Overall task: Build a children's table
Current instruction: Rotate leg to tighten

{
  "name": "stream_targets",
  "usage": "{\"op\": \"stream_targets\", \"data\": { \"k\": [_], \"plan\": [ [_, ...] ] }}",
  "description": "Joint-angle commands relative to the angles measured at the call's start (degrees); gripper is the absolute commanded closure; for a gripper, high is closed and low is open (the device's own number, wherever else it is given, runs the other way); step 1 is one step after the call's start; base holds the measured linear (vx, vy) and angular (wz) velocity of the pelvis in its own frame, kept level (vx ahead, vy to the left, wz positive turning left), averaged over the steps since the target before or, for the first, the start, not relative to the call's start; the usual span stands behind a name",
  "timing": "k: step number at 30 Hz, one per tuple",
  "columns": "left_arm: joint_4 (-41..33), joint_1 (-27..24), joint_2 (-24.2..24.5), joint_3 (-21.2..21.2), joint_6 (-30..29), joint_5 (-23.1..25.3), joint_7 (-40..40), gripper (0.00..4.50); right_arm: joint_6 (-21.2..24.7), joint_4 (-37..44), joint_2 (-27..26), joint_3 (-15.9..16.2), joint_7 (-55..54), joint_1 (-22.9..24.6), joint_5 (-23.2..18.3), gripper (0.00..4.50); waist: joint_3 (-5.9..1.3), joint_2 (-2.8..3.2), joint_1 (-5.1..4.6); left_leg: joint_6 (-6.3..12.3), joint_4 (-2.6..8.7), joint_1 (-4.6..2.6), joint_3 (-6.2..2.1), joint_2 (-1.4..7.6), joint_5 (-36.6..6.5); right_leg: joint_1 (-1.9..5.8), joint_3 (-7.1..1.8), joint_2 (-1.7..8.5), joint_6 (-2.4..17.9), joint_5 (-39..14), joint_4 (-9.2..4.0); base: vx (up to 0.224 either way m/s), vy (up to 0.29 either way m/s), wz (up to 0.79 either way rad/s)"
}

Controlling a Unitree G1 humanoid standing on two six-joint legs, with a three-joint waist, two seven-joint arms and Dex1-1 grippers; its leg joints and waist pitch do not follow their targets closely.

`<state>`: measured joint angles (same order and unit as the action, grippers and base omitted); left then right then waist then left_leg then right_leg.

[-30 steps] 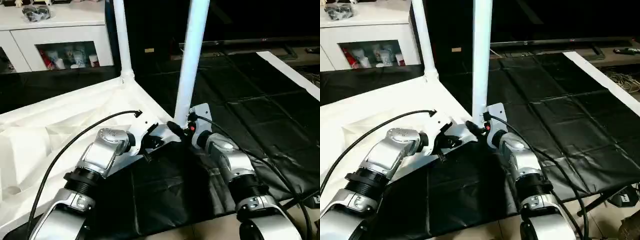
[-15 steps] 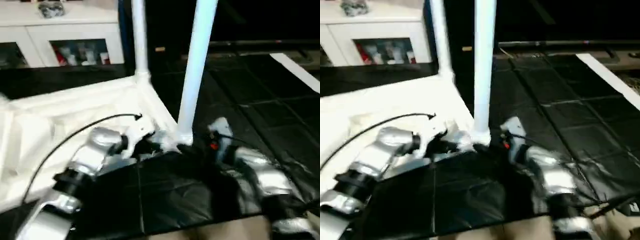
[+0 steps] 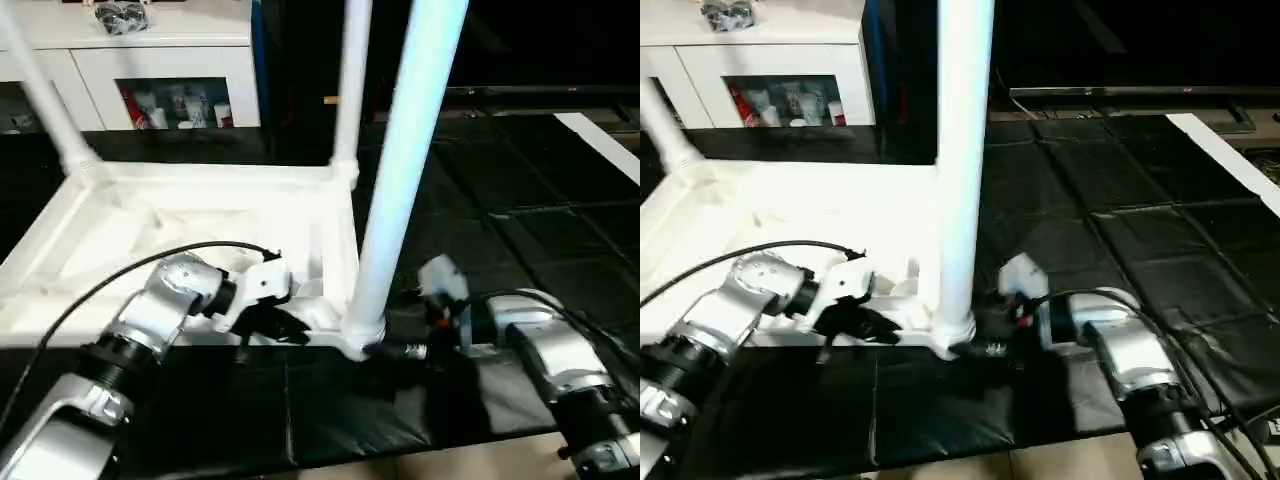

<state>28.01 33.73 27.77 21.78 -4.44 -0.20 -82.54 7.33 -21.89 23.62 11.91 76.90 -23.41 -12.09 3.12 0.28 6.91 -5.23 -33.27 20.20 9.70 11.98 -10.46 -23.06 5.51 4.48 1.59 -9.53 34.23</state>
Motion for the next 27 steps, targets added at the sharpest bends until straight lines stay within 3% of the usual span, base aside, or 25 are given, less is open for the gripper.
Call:
{"op": "stream_targets", "data": {
  "k": [1, 16, 21, 25, 27],
  "plan": [
    [-1.53, 1.3, -0.19, 1.5, 1.2, -0.47, -2.91, 4.5, -0.28, -0.95, -0.16, 0.93, 0.94, -1.36, 0.5, 0.44, -4.07, -0.08, -0.21, 3.0, 3.54, -0.14, 0.07, 1.41, -10.62, 3.3, -2.94, 3.77, 10.87, -14.72, -3.88, 0.0, 0.0, 0.0],
    [-1.0, 1.05, 0.09, 1.57, 2.65, -0.51, -4.25, 4.5, -0.23, -4.22, -1.6, 2.41, 3.01, -3.45, 0.29, 1.66, -4.13, -0.03, 0.49, 2.95, 3.47, -0.19, 0.11, 1.53, -9.89, 3.23, -2.99, 3.79, 11.13, -13.69, -3.56, 0.0, 0.0, 0.0],
    [-0.69, 1.09, 0.03, 1.5, 2.6, -0.52, -3.87, 4.5, -0.26, -4.22, -1.7, 2.68, 3.17, -3.16, 0.0, 1.73, -4.09, -0.04, 0.69, 2.73, 3.45, -0.2, 0.11, 1.49, -10.51, 3.22, -2.99, 3.81, 10.8, -14.72, -3.65, 0.0, 0.0, 0.0],
    [-0.18, 1.22, -2.06, -0.6, -1.54, -1.01, 1.43, 4.5, 1.97, -1.8, -3.42, 1.35, 0.55, -0.71, -1.69, 1.73, -4.06, 0.17, 0.64, 2.38, 3.45, -0.2, 0.12, 1.49, -10.99, 3.18, -3.03, 3.76, 10.6, -15.26, -3.71, 0.0, 0.0, 0.0],
    [0.32, 1.56, -4.25, -2.29, -4.36, -0.54, 7.55, 4.5, 4.08, -0.74, -6.15, -0.17, -6.09, 0.41, -1.58, 1.74, -3.92, 0.04, 0.68, 1.87, 3.54, -0.23, 0.06, 1.4, -11.42, 3.13, -3.0, 3.74, 10.12, -16.64, -3.94, 0.0, 0.0, 0.0]
  ]
}}
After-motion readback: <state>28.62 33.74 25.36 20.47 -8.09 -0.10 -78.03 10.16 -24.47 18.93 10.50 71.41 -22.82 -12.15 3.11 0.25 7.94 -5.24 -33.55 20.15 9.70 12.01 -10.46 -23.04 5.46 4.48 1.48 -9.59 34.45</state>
